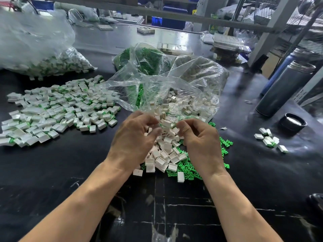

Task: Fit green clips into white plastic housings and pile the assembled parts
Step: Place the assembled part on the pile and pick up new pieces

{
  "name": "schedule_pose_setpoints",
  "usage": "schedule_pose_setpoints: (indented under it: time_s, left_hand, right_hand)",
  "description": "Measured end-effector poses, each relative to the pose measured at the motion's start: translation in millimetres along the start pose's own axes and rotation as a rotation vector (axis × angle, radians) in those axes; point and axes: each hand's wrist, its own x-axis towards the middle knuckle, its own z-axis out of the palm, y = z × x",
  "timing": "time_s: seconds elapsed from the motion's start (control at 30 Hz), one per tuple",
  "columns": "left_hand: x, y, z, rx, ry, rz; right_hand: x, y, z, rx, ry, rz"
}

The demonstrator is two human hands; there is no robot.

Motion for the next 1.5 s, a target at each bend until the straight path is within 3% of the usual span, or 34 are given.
schedule_pose_setpoints:
  time_s: [0.13, 0.37, 0.47, 0.73, 0.83, 1.03, 1.33, 1.5]
  left_hand:
    - [10.7, -25.4, -17.9, 0.221, 0.055, -0.131]
    - [25.4, -59.3, -33.1, 0.528, 0.211, -0.276]
    - [27.1, -67.4, -32.1, 0.559, 0.21, -0.318]
    - [26.8, -66.5, -31.1, 0.52, 0.304, -0.252]
    - [24.6, -52.8, -30.1, 0.322, 0.224, -0.177]
    - [16.6, -37.4, -16.6, 0.203, -0.13, -0.342]
    - [12.8, -22.8, -9.0, 0.193, -0.206, -0.381]
    - [10.3, -18.6, -10.3, 0.152, -0.177, -0.333]
  right_hand:
    - [4.5, 5.2, -8.1, 0.011, 0.058, 0.063]
    - [9.7, 6.5, -20.7, -0.25, 0.077, 0.087]
    - [14.2, 9.5, -27.4, -0.395, 0.062, 0.126]
    - [21.1, 15.2, -41.1, -0.461, -0.045, 0.244]
    - [20.8, 14.4, -42.5, -0.525, -0.091, 0.269]
    - [19.5, 9.3, -39.8, -0.705, -0.098, 0.287]
    - [16.8, 5.8, -36.0, -0.687, -0.033, 0.234]
    - [14.7, 5.7, -32.6, -0.403, 0.074, 0.131]
